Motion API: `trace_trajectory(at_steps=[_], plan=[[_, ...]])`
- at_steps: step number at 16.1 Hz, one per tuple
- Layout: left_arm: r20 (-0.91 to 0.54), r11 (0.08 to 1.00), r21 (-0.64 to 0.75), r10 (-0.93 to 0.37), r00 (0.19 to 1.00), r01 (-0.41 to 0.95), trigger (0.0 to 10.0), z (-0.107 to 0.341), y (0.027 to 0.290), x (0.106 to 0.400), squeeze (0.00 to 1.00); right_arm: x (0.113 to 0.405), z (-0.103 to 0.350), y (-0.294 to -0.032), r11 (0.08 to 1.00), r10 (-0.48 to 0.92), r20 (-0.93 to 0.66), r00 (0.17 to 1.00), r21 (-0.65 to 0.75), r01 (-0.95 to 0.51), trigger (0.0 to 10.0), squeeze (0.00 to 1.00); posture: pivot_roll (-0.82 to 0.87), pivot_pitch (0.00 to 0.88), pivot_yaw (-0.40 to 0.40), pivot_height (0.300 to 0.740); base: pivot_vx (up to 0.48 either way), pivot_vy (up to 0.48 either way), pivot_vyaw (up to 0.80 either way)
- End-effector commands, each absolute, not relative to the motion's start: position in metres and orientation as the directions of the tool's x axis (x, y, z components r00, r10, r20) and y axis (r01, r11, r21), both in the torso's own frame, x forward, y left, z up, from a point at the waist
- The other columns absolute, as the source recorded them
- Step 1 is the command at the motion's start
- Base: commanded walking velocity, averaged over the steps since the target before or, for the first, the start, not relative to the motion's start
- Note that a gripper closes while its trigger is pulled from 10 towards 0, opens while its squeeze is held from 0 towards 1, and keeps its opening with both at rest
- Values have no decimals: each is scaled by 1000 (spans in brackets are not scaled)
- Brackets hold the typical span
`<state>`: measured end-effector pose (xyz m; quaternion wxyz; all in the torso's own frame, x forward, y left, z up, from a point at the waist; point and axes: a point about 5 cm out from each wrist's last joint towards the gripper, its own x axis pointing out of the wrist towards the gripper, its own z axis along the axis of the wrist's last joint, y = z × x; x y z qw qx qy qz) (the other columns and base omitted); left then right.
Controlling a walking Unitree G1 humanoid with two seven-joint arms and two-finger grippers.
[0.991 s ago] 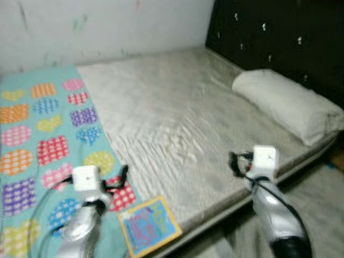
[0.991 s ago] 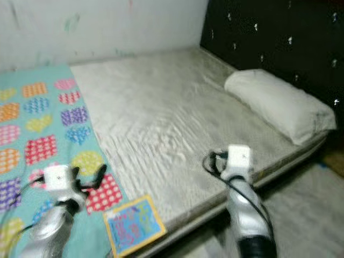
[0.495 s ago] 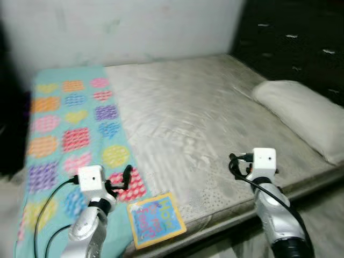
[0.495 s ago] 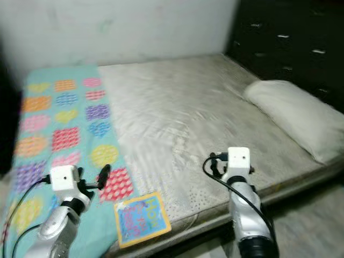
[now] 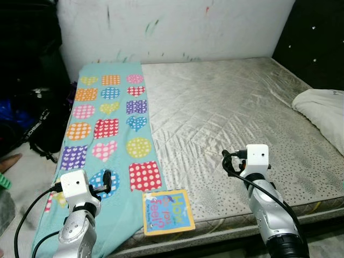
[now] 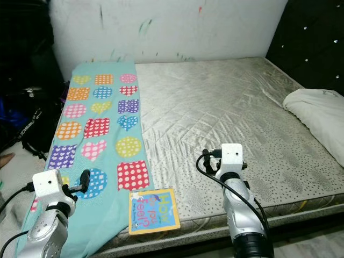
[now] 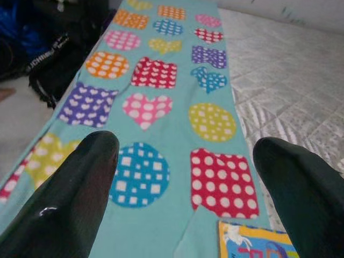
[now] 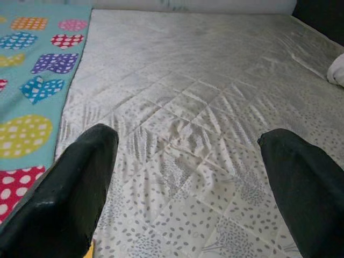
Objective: Clean up the room
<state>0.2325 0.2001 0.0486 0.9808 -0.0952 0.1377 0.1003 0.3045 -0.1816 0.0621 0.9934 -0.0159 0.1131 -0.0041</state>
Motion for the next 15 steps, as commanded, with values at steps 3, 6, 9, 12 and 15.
trace_trajectory(at_steps=[3,6,9,12,15], plan=[[-298,964,-206,101,949,-168,10000,50,192,232,0,308,71,-176,1000,10,-189,982,-27,-15,10000,0,-65,0,-35,740,0,0,0],[-286,979,-179,45,957,-99,10000,52,189,226,0,306,71,-175,999,29,-190,981,-8,-32,10000,0,-63,0,-34,740,0,0,0],[-266,984,-136,72,961,-111,10000,55,201,223,0,300,68,-171,997,72,-199,977,11,-71,10000,0,-61,0,-32,740,0,0,0],[-265,986,-130,69,962,-106,10000,54,202,220,0,296,65,-168,995,100,-207,973,36,-94,10000,0,-58,0,-34,740,0,0,0],[-263,986,-135,56,963,-94,10000,52,197,223,0,298,68,-163,991,133,-193,972,-2,-136,10000,0,-60,0,-37,740,0,0,744]])
